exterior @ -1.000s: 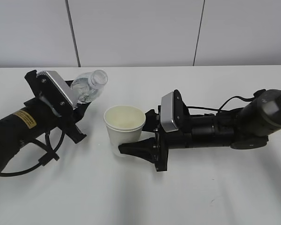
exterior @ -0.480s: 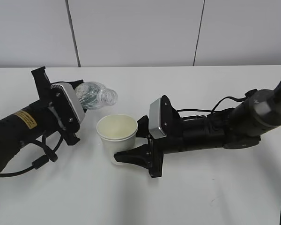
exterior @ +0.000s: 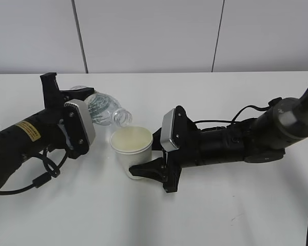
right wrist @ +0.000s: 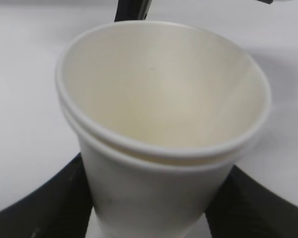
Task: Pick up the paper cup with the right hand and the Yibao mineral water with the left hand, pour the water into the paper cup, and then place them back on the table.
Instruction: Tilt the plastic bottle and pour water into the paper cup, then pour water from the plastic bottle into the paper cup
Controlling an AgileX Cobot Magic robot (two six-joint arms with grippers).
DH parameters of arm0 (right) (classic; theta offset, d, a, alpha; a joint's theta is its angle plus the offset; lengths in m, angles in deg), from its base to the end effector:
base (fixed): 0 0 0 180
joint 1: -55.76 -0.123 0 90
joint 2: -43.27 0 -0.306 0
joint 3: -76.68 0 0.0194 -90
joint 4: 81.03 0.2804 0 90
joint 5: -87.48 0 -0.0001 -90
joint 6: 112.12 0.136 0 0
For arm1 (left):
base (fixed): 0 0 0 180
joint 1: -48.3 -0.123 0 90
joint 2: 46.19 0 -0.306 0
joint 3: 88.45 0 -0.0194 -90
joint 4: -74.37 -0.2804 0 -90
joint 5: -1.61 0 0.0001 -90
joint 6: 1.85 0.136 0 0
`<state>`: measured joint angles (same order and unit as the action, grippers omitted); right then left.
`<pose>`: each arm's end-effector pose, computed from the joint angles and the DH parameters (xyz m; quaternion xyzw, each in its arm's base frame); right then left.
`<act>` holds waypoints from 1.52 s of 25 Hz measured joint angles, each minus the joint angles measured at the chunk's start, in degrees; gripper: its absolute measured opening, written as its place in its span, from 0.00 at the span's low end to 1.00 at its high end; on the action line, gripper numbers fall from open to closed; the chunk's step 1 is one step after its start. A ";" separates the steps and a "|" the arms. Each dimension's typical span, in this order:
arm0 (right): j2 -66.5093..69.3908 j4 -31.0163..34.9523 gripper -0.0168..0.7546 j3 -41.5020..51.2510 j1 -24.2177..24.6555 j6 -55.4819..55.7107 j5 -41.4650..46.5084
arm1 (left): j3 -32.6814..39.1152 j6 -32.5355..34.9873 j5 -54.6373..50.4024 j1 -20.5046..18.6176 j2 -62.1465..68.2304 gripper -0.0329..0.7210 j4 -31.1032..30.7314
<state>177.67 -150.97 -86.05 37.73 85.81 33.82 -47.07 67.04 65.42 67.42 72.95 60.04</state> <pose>0.3824 0.2326 0.0508 -0.5597 0.6180 0.2855 0.4725 0.3607 -0.1570 0.1151 0.5982 0.4531 0.2348 0.6179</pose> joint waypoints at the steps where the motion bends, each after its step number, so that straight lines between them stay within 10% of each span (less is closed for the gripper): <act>1: 0.00 0.00 0.62 0.00 0.00 0.00 0.00 | 0.00 0.29 0.00 0.00 0.00 0.50 0.00; 38: 0.00 -2.52 0.62 0.00 0.00 0.48 -0.74 | 0.00 18.21 0.00 0.00 0.00 0.50 2.66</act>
<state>177.67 -153.49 -86.05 37.73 86.29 33.07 -47.07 85.26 65.42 67.42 72.95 62.70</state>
